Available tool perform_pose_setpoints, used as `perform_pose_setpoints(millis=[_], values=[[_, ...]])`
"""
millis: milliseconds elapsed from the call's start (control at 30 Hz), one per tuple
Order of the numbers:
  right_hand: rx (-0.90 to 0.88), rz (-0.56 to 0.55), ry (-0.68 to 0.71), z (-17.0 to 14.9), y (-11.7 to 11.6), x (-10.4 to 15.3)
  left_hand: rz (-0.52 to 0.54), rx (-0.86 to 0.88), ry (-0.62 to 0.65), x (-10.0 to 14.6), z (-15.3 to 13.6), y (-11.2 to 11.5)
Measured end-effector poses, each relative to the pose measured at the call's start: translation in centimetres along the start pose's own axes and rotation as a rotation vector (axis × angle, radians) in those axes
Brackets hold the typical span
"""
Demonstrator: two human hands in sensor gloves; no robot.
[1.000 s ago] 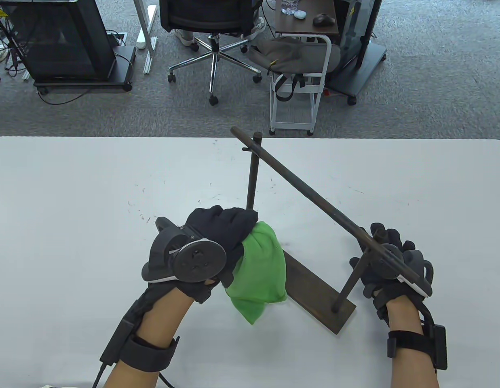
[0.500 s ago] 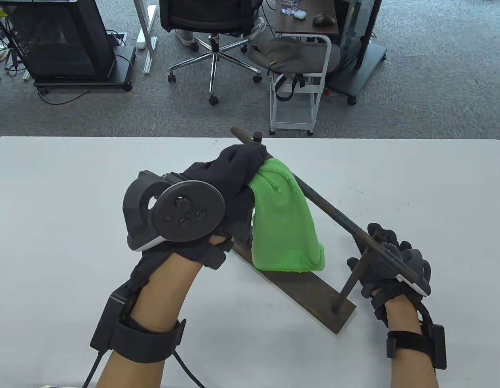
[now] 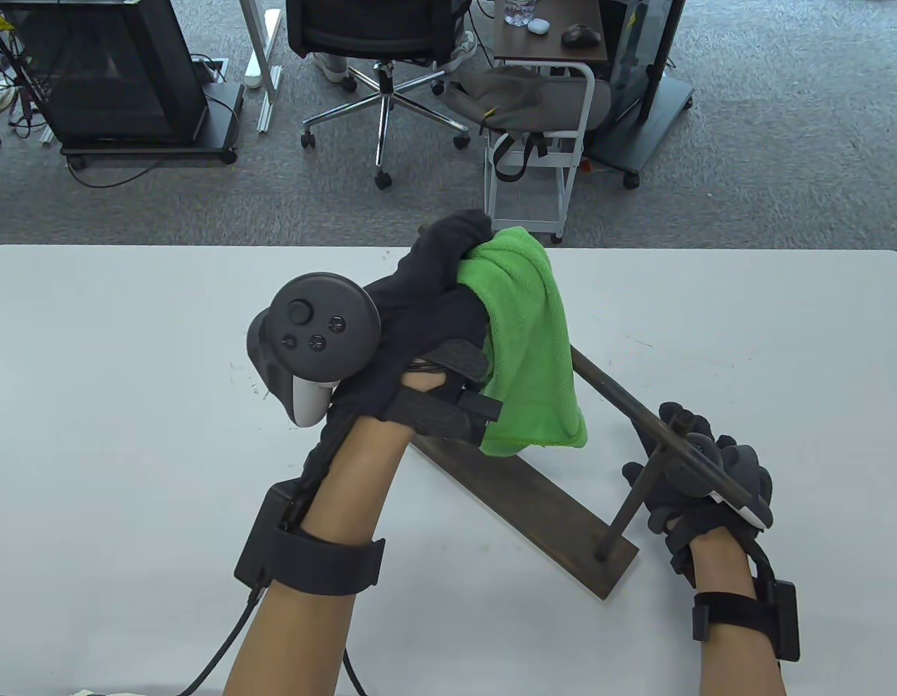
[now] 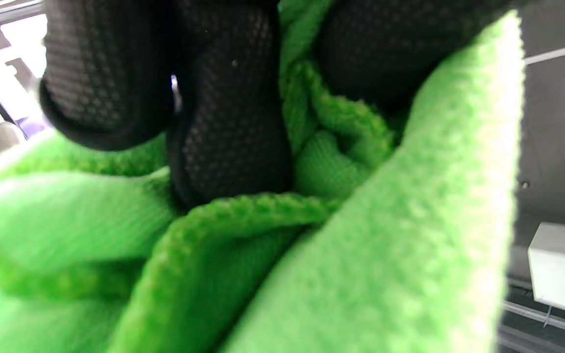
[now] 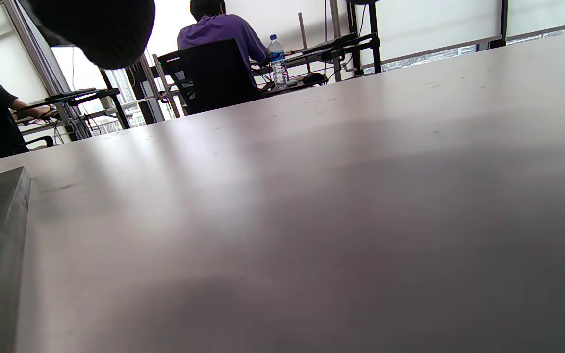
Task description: Hang square towel on desktop hanging rack
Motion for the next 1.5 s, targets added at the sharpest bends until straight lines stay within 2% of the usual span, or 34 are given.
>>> perform_pose_setpoints(millis=[233, 500, 733, 800, 900, 1000, 1100, 1200, 1500], values=[[-0.004, 0.004, -0.004, -0.1, -0.1, 0.0, 0.078, 0.083, 0.078, -0.1, 0.7, 1.8], [-0.004, 0.014, -0.004, 0.0, -0.2, 0.0, -0.054, 0.135, 0.050, -0.4, -1.4, 4.7], [-0.008, 0.020, -0.005, 0.0, -0.3, -0.1, -0.311, -0.082, 0.127, -0.5, -1.3, 7.6], [-0.012, 0.019, -0.006, 0.0, -0.2, -0.1, -0.343, -0.155, 0.122, -0.4, -1.3, 8.0], [-0.012, 0.016, -0.004, 0.0, -0.2, 0.0, -0.385, -0.367, 0.060, -0.1, -1.6, 8.4], [-0.010, 0.021, -0.003, 0.0, -0.3, 0.0, -0.388, -0.464, 0.018, -0.1, -2.0, 8.1], [-0.014, 0.020, 0.000, 0.0, -0.3, 0.0, -0.388, -0.350, -0.019, 0.0, -2.6, 7.5], [-0.017, 0.023, -0.001, 0.0, -0.3, -0.1, -0.314, -0.284, -0.015, 0.0, -2.7, 6.0], [-0.019, 0.020, -0.003, 0.0, -0.3, 0.0, -0.261, -0.325, -0.071, 1.7, -4.5, 0.9]])
Point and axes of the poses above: the tracker on the back of each hand, its own z axis roughly to the thumb side, its own x axis roughly from the fingertips to the wrist, y = z × x, the point moved 2 cm from there along -x, roughly from the wrist to the fingertips, and after that the axes turned 11 degrees about -z, right-handed, at the moved point
